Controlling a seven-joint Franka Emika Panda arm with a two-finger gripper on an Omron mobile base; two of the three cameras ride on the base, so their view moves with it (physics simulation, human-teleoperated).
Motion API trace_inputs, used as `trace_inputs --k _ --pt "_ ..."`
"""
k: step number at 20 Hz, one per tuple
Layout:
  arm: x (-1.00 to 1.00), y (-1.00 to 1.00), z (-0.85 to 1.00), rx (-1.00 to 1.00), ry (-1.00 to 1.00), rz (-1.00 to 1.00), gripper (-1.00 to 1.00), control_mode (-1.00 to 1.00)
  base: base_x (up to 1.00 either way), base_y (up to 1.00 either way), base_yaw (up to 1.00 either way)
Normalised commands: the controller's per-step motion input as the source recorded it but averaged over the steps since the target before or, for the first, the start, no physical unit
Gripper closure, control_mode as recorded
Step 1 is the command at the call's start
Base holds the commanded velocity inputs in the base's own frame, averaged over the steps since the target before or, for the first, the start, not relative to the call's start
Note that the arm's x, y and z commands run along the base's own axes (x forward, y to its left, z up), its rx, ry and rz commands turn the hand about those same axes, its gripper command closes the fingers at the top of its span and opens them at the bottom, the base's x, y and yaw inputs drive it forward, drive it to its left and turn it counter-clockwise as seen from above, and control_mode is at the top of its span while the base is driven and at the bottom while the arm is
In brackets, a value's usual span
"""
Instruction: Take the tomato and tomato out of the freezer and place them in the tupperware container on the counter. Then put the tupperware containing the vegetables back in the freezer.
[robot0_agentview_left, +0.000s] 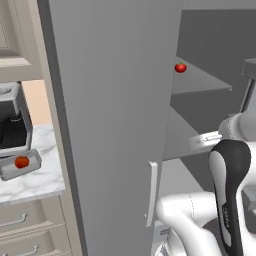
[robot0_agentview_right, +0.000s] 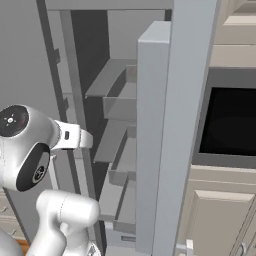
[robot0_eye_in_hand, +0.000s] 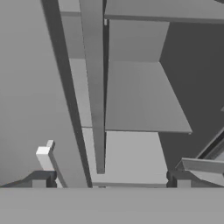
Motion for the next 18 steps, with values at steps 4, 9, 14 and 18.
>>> trace_inputs --k 4,9,14,18 --pt "0.00 0.00 0.00 0.00 0.00 0.00 -1.00 1.00 0.10 -0.31 0.00" --pt "0.00 -0.12 0.50 -0.07 -0.16 0.00 -1.00 -1.00 0.00 0.00 0.00" --pt "0.03 -0.11 0.64 -0.25 -0.17 0.00 -1.00 -1.00 0.00 0.00 0.00" --pt "0.25 -0.38 0.63 -0.29 -0.07 0.06 -1.00 -1.00 0.00 0.00 0.00"
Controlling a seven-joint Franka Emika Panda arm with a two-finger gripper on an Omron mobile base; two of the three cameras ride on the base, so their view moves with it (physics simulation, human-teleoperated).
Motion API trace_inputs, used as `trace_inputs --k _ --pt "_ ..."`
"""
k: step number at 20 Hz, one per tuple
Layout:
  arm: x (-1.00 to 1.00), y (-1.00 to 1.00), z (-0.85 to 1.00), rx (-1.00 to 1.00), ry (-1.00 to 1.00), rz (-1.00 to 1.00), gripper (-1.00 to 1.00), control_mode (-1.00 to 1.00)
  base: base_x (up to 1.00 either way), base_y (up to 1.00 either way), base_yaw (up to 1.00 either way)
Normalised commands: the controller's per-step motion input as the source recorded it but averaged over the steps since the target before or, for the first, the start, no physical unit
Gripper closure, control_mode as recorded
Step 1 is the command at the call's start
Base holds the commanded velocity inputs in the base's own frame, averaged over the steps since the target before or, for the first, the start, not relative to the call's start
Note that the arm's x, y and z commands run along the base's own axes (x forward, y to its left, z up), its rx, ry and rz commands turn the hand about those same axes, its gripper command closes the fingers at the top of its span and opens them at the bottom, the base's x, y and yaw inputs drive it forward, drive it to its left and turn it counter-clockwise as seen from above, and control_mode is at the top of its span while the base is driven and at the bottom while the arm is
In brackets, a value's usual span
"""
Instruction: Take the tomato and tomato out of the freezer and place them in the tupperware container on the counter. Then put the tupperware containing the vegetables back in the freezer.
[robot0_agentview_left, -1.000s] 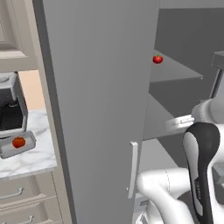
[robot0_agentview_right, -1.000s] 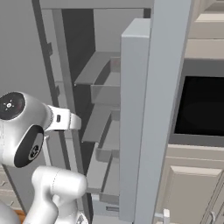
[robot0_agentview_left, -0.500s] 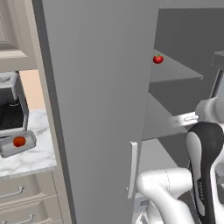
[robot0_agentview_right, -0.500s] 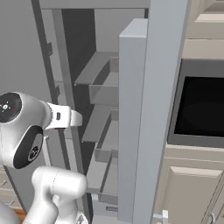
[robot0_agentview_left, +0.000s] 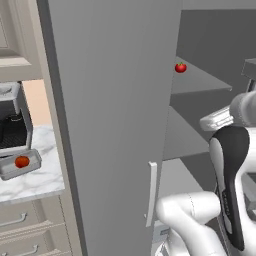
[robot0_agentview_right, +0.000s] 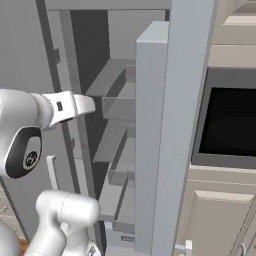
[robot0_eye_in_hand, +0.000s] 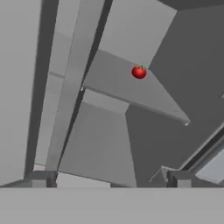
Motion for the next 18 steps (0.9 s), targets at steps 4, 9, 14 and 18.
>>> trace_inputs --k 4,9,14,18 --pt "0.53 -0.43 0.43 -0.20 0.00 0.16 -1.00 -1.00 0.00 0.00 0.00" --pt "0.54 -0.05 0.36 -0.21 0.00 0.14 -1.00 -1.00 0.00 0.00 0.00" --pt "0.70 -0.01 0.13 -0.23 0.01 0.07 -1.00 -1.00 0.00 0.00 0.00" --pt "0.84 -0.19 0.00 -0.13 0.00 0.12 -1.00 -1.00 0.00 0.00 0.00"
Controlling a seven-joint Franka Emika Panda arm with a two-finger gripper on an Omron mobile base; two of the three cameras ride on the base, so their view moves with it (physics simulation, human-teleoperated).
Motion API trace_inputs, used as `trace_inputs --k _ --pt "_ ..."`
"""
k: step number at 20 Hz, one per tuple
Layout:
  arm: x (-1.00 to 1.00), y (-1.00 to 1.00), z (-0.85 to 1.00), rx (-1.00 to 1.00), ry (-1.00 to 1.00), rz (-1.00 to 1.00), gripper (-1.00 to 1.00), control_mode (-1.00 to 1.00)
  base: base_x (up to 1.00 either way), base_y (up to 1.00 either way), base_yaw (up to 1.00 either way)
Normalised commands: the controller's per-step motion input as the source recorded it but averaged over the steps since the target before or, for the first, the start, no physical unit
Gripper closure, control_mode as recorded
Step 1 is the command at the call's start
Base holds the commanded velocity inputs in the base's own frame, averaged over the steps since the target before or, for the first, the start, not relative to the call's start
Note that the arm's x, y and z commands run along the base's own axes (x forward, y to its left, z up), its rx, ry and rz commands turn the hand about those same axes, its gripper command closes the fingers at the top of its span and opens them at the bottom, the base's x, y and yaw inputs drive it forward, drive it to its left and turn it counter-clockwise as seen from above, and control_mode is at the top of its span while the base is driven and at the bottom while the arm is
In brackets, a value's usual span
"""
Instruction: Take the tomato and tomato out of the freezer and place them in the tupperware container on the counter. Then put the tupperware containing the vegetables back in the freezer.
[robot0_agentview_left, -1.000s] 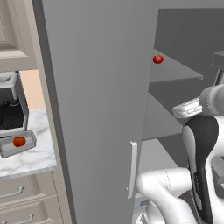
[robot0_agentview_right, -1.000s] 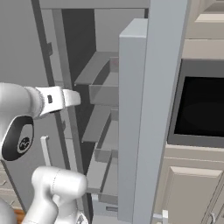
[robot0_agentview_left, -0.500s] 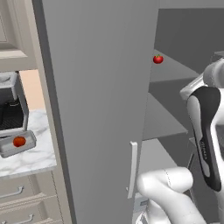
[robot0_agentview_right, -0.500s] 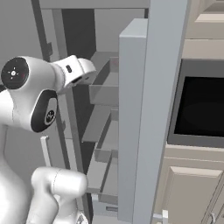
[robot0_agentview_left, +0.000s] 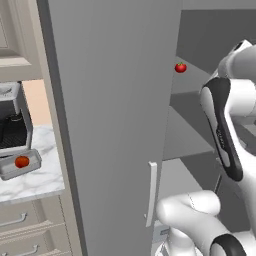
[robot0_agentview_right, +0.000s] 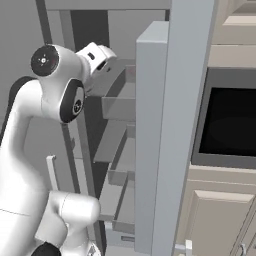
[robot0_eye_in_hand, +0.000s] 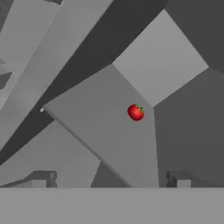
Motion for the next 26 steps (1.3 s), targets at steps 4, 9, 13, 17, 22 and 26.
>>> trace_inputs --k 4,9,13,17,22,26 --pt "0.71 -0.21 -0.02 0.00 0.00 0.10 -1.00 -1.00 0.00 0.00 0.00" --pt "0.59 -0.10 -0.01 -0.01 0.00 0.06 -1.00 -1.00 0.00 0.00 0.00" --pt "0.61 -0.07 0.00 -0.06 0.01 0.00 -1.00 -1.00 0.00 0.00 0.00" --pt "0.52 -0.11 0.00 -0.06 0.03 0.00 -1.00 -1.00 0.00 0.00 0.00" --pt "0.56 -0.12 0.00 0.00 0.04 0.00 -1.00 -1.00 0.00 0.00 0.00" --pt "0.50 -0.14 0.00 0.00 0.05 0.00 -1.00 -1.00 0.00 0.00 0.00"
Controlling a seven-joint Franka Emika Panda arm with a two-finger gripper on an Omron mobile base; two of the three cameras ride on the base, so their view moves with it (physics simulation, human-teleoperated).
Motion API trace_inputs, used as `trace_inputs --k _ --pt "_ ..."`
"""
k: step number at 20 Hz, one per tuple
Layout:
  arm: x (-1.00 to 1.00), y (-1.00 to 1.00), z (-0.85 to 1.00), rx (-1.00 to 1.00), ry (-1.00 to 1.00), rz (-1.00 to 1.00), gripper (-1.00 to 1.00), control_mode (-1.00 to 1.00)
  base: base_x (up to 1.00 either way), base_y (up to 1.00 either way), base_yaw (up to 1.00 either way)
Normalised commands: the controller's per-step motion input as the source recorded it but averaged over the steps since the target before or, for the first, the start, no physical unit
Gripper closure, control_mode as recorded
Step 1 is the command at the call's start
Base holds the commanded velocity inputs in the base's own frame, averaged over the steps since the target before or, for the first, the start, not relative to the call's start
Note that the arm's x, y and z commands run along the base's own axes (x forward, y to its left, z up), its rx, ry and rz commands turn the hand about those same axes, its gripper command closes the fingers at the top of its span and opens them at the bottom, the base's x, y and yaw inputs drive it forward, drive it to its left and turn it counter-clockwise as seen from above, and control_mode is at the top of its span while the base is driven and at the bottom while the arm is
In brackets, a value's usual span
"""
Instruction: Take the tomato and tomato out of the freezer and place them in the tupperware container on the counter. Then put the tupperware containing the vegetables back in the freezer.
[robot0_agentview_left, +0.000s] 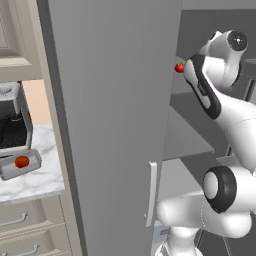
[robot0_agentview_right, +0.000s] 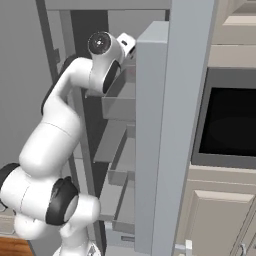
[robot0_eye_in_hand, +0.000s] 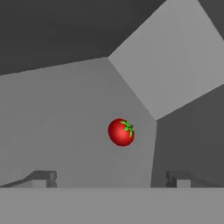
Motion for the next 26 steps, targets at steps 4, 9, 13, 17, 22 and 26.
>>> trace_inputs --k 4,9,13,17,22,26 --pt "0.36 -0.10 -0.06 0.00 0.04 0.00 -1.00 -1.00 0.00 0.00 0.00" --pt "0.30 -0.08 -0.11 0.00 0.05 0.00 -1.00 -1.00 0.00 0.00 0.00" --pt "0.27 -0.05 -0.04 0.00 0.05 0.00 -1.00 -1.00 0.00 0.00 0.00" --pt "0.24 0.00 -0.02 0.00 0.05 0.00 -1.00 -1.00 0.00 0.00 0.00" --pt "0.28 0.00 -0.06 0.01 0.10 0.00 -1.00 -1.00 0.00 0.00 0.00" --pt "0.25 0.00 -0.13 0.02 0.11 0.00 -1.00 -1.00 0.00 0.00 0.00"
